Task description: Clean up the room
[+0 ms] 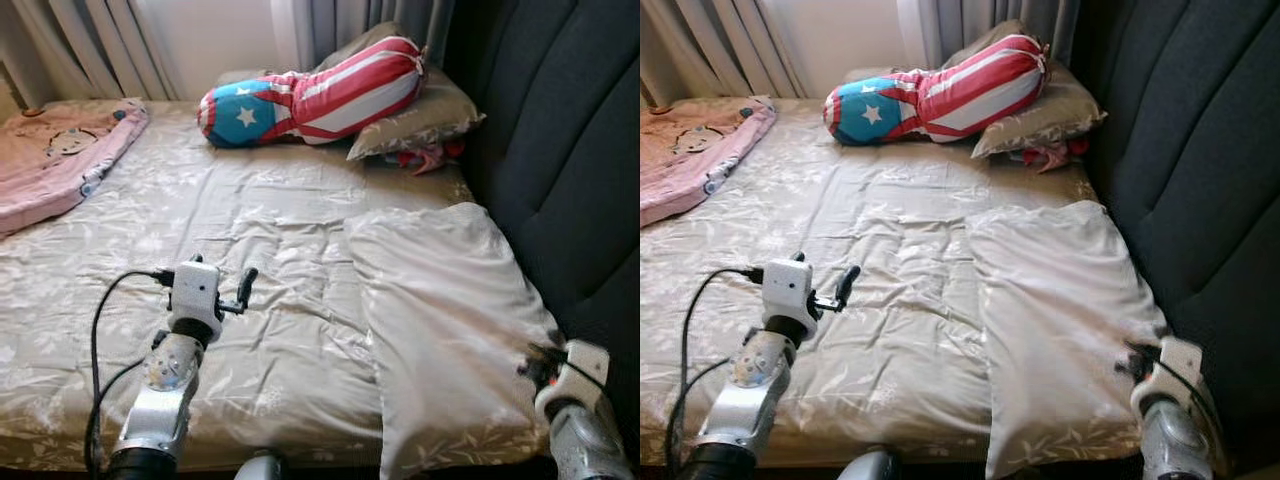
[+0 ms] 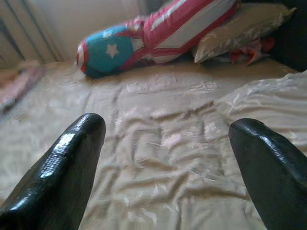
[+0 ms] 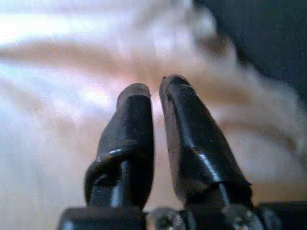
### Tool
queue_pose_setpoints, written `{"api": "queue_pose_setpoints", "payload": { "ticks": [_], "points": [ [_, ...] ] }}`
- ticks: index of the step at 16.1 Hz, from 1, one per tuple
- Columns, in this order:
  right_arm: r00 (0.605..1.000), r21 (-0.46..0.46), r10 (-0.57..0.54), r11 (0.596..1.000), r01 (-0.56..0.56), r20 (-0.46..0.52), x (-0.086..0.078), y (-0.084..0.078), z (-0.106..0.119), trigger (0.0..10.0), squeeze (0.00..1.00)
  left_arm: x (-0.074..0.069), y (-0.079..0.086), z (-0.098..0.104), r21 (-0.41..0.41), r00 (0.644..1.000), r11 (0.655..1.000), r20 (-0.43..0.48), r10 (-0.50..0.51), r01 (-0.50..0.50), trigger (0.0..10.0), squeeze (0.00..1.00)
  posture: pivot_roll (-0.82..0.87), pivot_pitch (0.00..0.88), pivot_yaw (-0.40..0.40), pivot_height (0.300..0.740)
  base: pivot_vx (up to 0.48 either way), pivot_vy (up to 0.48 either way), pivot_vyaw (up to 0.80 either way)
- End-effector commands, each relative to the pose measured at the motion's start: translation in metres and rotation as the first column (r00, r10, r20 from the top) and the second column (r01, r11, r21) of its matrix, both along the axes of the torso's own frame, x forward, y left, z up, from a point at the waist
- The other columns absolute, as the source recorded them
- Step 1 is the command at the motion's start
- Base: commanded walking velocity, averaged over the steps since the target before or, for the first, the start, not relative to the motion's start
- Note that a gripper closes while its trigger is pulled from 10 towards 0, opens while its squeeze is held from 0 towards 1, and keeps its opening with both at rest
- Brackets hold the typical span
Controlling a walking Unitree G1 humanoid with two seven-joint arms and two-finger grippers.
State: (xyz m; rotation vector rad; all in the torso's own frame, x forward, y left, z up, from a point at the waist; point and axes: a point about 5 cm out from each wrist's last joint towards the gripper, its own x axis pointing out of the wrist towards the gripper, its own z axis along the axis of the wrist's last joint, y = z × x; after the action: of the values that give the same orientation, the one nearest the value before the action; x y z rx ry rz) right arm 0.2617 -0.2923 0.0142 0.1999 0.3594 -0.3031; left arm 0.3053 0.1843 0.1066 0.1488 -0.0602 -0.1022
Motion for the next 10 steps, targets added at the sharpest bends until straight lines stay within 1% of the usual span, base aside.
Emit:
{"api": "queue_pose_setpoints", "payload": {
  "ticks": [1, 2, 3, 5, 6, 7, 8, 9, 10],
  "points": [
    [0.998, -0.024, 0.008, 1.000, -0.007, 0.055, 0.004, 0.000, 0.008, 10.0, 1.00, -0.003, 0.003, -0.009, -0.028, 0.999, 0.999, -0.033, 0.025, -0.026, 10.0, 0.00, -0.05, 0.034, -0.016, 0.669, 0.000, 0.000, 0.00],
    [0.998, -0.039, 0.009, 0.999, -0.007, 0.067, 0.004, 0.000, 0.010, 10.0, 1.00, -0.004, 0.005, -0.014, -0.058, 0.998, 0.997, -0.054, 0.045, -0.049, 10.0, 0.00, -0.05, 0.032, -0.017, 0.669, 0.000, 0.000, 0.00],
    [0.996, -0.030, 0.028, 0.999, -0.026, 0.080, 0.005, 0.004, 0.010, 10.0, 1.00, -0.007, 0.009, -0.023, -0.092, 0.993, 0.992, -0.093, 0.077, -0.085, 10.0, 0.00, -0.05, 0.032, -0.017, 0.669, 0.000, 0.000, 0.00],
    [0.993, -0.007, 0.094, 0.996, -0.094, 0.068, 0.002, 0.020, 0.001, 10.0, 1.00, -0.012, 0.019, -0.042, -0.132, 0.975, 0.978, -0.172, 0.139, -0.163, 10.0, 0.00, -0.06, 0.018, -0.021, 0.669, 0.000, 0.000, 0.00],
    [0.989, -0.020, 0.142, 0.990, -0.142, 0.033, -0.002, 0.030, -0.007, 10.0, 0.77, -0.016, 0.024, -0.054, -0.134, 0.960, 0.970, -0.222, 0.170, -0.203, 10.0, 0.00, -0.05, 0.012, -0.023, 0.669, 0.000, 0.000, 0.00],
    [0.984, -0.005, 0.178, 0.984, -0.178, -0.022, -0.010, 0.041, -0.020, 10.0, 0.00, -0.023, 0.032, -0.069, -0.143, 0.934, 0.954, -0.287, 0.215, -0.263, 10.0, 0.00, -0.05, 0.004, -0.023, 0.669, 0.000, 0.000, 0.00],
    [0.969, 0.042, 0.216, 0.976, -0.212, -0.124, -0.026, 0.058, -0.043, 10.0, 0.00, -0.037, 0.038, -0.097, -0.115, 0.879, 0.947, -0.419, 0.227, -0.300, 10.0, 0.00, -0.05, 0.000, -0.025, 0.669, 0.000, 0.000, 0.00],
    [0.957, 0.053, 0.225, 0.974, -0.219, -0.181, -0.034, 0.064, -0.053, 10.0, 0.00, -0.044, 0.038, -0.109, -0.098, 0.854, 0.951, -0.475, 0.214, -0.293, 10.0, 0.00, -0.05, 0.000, -0.023, 0.669, 0.000, 0.000, 0.00],
    [0.941, 0.064, 0.239, 0.971, -0.230, -0.242, -0.047, 0.072, -0.065, 10.0, 0.00, -0.054, 0.036, -0.123, -0.088, 0.821, 0.953, -0.535, 0.200, -0.290, 10.0, 0.00, -0.05, 0.000, -0.021, 0.669, 0.000, 0.000, 0.00]
  ]
}}
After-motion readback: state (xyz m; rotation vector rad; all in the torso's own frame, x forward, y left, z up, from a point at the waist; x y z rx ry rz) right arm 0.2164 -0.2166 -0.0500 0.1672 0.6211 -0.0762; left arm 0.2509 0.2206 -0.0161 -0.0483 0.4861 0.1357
